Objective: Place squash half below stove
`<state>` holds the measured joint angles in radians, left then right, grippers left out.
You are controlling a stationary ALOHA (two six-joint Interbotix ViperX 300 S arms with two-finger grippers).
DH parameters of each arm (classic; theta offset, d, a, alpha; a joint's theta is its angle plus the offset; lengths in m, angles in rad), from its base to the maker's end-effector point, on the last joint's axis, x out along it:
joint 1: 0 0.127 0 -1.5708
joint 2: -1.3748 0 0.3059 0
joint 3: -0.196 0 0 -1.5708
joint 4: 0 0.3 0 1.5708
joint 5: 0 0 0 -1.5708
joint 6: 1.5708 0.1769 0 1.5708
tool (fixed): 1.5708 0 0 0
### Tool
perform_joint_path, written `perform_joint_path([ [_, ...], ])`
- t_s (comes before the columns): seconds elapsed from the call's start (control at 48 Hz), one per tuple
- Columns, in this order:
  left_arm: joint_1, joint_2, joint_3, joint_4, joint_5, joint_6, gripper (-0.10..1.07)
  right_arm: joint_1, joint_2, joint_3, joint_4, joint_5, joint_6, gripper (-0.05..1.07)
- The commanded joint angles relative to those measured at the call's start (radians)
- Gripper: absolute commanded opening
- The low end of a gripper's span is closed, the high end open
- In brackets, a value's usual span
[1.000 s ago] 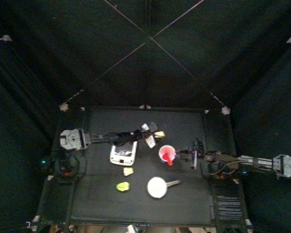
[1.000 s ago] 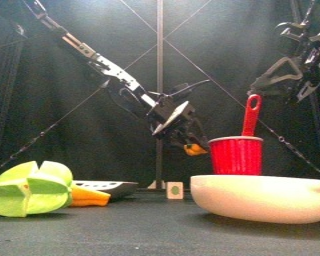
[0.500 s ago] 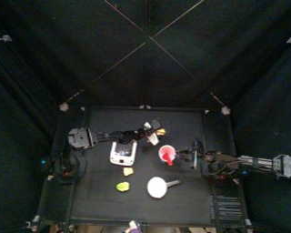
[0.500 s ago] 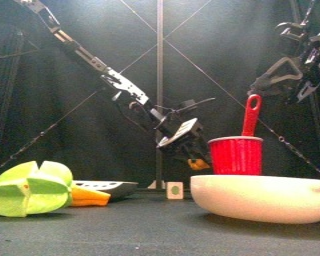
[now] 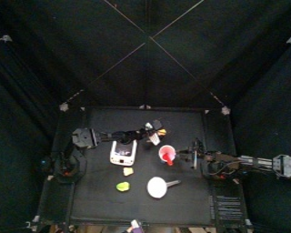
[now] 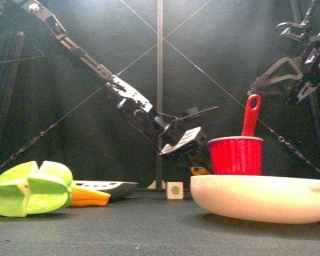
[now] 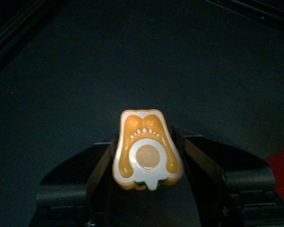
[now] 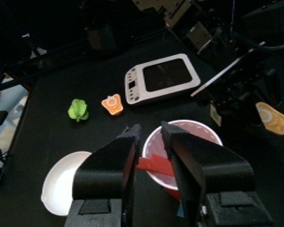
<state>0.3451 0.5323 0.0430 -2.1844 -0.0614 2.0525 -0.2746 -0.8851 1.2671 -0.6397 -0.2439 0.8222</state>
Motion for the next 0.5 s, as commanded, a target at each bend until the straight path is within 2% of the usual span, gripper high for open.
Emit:
perform_joint_path([
  [0.0, 0.002, -0.012, -0.035, -0.008, 0.003, -0.002, 0.82, -0.002, 0.006, -0.017, 0.003, -0.003, -0.002, 0.67],
  [0.479, 0.002, -0.008, -0.041, -0.014, 0.002, 0.000, 0.96, -0.002, 0.006, -0.017, 0.003, -0.003, -0.002, 0.67],
])
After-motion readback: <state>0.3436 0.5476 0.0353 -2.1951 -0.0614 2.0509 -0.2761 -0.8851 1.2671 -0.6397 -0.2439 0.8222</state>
